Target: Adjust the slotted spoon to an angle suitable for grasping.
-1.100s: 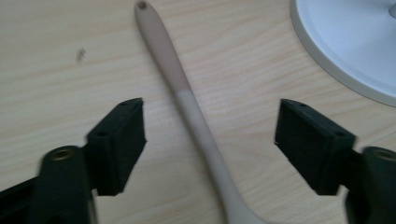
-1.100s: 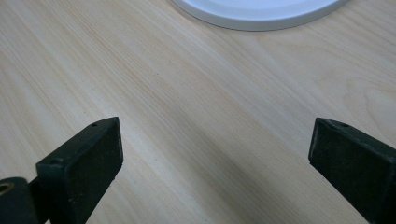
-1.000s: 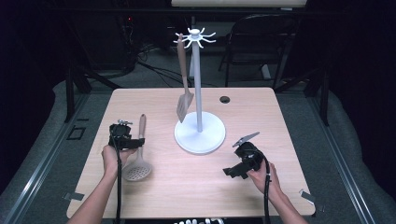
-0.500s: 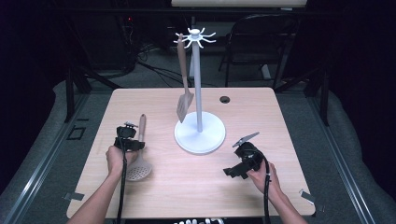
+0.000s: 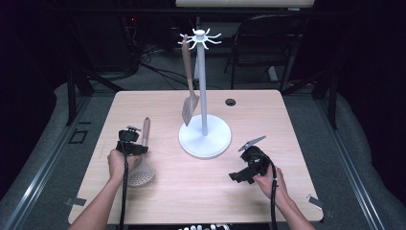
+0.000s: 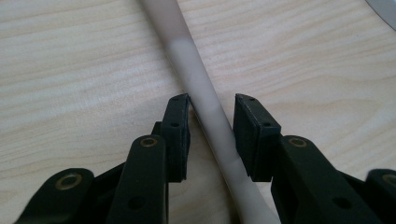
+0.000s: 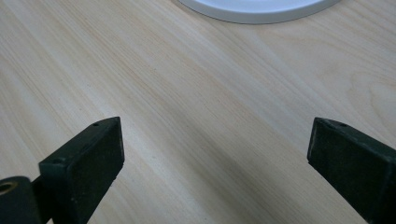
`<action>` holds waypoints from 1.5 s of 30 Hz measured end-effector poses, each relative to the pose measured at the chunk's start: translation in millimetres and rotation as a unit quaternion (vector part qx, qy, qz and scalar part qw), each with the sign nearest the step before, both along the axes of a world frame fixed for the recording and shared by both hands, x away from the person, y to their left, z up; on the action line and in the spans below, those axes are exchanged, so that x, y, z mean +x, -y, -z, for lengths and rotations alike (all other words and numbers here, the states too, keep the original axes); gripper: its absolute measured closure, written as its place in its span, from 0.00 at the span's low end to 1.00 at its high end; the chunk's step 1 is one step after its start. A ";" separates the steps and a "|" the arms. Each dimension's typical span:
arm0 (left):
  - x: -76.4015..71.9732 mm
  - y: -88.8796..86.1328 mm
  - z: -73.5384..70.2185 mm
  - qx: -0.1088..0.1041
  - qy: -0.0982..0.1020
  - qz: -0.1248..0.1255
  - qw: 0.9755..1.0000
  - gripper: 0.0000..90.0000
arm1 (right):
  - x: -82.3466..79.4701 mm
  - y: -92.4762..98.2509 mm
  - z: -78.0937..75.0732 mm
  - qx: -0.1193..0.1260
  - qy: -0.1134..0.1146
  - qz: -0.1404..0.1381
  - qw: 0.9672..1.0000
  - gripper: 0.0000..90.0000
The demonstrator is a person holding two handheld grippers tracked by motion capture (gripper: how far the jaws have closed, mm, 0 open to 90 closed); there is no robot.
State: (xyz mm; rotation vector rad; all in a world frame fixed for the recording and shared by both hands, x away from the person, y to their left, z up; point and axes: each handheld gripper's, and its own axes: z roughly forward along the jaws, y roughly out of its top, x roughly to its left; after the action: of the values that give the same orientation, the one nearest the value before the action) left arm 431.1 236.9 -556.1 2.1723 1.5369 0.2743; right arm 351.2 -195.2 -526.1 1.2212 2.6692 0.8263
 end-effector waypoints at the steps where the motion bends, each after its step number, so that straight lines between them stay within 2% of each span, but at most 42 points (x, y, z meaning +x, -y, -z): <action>1: -0.6 0.4 -0.4 0.000 -0.003 0.004 1.000 0.75 | -0.1 0.0 -0.1 0.001 0.000 0.000 1.000 0.04; 13: -15.9 -1.1 -5.4 -0.005 -0.048 0.048 0.998 0.81 | -1.7 2.3 -2.3 0.004 0.001 0.004 1.000 0.04; 14: -17.8 -1.2 -5.8 -0.003 -0.052 0.052 0.997 0.82 | -1.6 2.8 -3.0 -0.003 0.003 0.002 1.000 0.04; 18: -24.0 1.6 -7.6 0.011 -0.063 0.070 0.996 0.83 | -1.6 2.6 -2.9 0.000 0.002 0.002 1.000 0.04; 20: -24.4 3.8 -8.4 0.016 -0.064 0.073 0.995 0.83 | -1.7 2.1 -2.5 0.003 0.002 0.004 1.000 0.04; 23: -21.8 7.0 -11.2 0.012 -0.063 0.077 0.995 0.77 | -1.6 1.7 -2.4 0.002 0.002 0.003 1.000 0.04; 26: -17.6 11.6 -11.2 0.023 -0.061 0.079 0.995 0.73 | -0.9 1.8 -2.0 0.002 0.002 0.001 1.000 0.04; 28: -12.7 14.3 -10.3 0.023 -0.060 0.076 0.995 0.73 | -0.6 1.8 -1.8 -0.003 0.003 0.002 1.000 0.04; 30: -8.5 17.4 -10.2 0.040 -0.055 0.073 0.995 0.74 | -0.5 1.5 -1.7 -0.003 0.003 0.001 1.000 0.04; 37: 0.7 22.6 -5.9 0.050 -0.061 0.070 0.994 0.78 | -0.5 1.1 -1.2 -0.002 0.001 0.004 1.000 0.04; 45: 2.3 26.1 -6.1 0.063 -0.060 0.075 0.993 0.81 | 0.1 0.9 -1.1 -0.005 0.000 -0.001 1.000 0.04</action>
State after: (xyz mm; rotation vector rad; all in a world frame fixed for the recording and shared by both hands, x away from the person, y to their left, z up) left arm 433.3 210.8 -549.9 2.4298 1.4433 0.1987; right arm 351.4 -196.1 -525.0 1.2159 2.6725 0.8123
